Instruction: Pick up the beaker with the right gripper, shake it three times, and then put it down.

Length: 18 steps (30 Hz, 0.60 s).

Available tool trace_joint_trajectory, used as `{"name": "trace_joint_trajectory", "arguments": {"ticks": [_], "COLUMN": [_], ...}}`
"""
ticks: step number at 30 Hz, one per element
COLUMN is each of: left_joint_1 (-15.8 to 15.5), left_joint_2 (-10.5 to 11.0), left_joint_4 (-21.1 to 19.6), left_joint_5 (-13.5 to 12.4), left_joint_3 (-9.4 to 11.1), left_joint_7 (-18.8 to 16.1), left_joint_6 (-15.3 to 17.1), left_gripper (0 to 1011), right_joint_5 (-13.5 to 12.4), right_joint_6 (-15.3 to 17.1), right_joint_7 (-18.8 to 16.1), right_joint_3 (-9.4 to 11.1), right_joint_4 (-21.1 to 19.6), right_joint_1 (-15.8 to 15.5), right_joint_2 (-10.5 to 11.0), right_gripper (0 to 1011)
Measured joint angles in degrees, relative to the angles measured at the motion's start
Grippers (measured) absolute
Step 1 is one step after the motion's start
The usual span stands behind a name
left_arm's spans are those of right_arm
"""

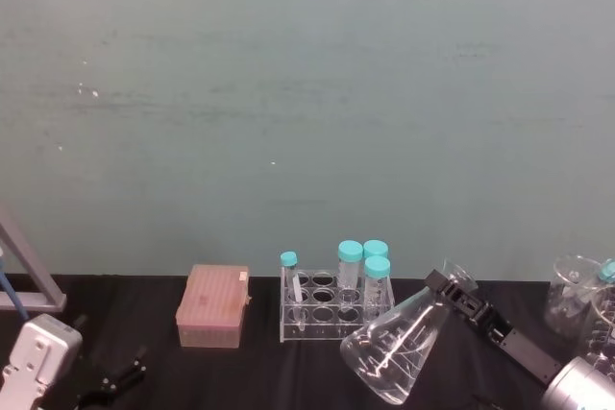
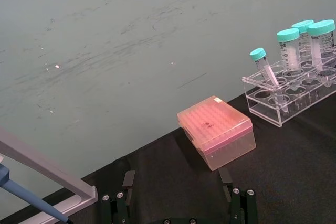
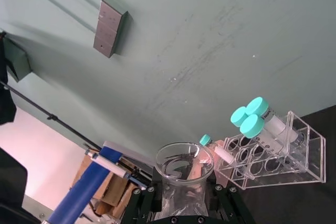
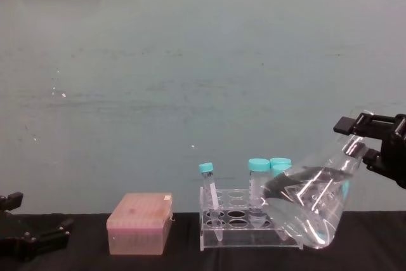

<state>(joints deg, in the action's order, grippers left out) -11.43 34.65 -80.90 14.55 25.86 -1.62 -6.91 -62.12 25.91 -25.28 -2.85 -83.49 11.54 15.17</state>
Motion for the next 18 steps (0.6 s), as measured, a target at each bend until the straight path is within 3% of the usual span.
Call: {"name": "trace_joint_trajectory", "arguments": {"ticks": [6, 10, 12, 13, 16, 17, 18], "left_joint_1": [0.0, 0.0, 0.0, 0.0, 0.0, 0.0, 0.0], "left_joint_2": [0.0, 0.0, 0.0, 0.0, 0.0, 0.0, 0.0], "left_joint_4": [0.0, 0.0, 0.0, 0.0, 0.0, 0.0, 0.0], "left_joint_5": [0.0, 0.0, 0.0, 0.0, 0.0, 0.0, 0.0], "left_joint_3": [0.0, 0.0, 0.0, 0.0, 0.0, 0.0, 0.0], "left_joint_7": [0.0, 0.0, 0.0, 0.0, 0.0, 0.0, 0.0], "left_joint_6": [0.0, 0.0, 0.0, 0.0, 0.0, 0.0, 0.0], "left_gripper": [1000, 1000, 1000, 1000, 1000, 1000, 1000], "right_joint_5": [-1.8, -0.2, 5.0, 9.8, 18.3, 23.8, 27.1], "right_joint_6": [-0.2, -1.9, -5.9, -9.8, -16.8, -21.2, -23.6], "right_joint_7": [1.6, 1.3, -0.9, -2.6, -4.3, -4.6, -4.5], "right_joint_3": [0.5, -0.4, -2.7, -4.7, -7.9, -9.7, -10.8], "right_joint_4": [0.4, 0.6, 0.7, 0.9, 1.0, 1.1, 1.1], "right_joint_1": [-0.1, 0.1, 0.8, 1.5, 2.8, 3.7, 4.2], "right_joint_2": [-0.4, 0.7, 3.2, 5.4, 8.8, 10.7, 11.8], "right_gripper": [452, 452, 452, 452, 453, 452, 452]}}
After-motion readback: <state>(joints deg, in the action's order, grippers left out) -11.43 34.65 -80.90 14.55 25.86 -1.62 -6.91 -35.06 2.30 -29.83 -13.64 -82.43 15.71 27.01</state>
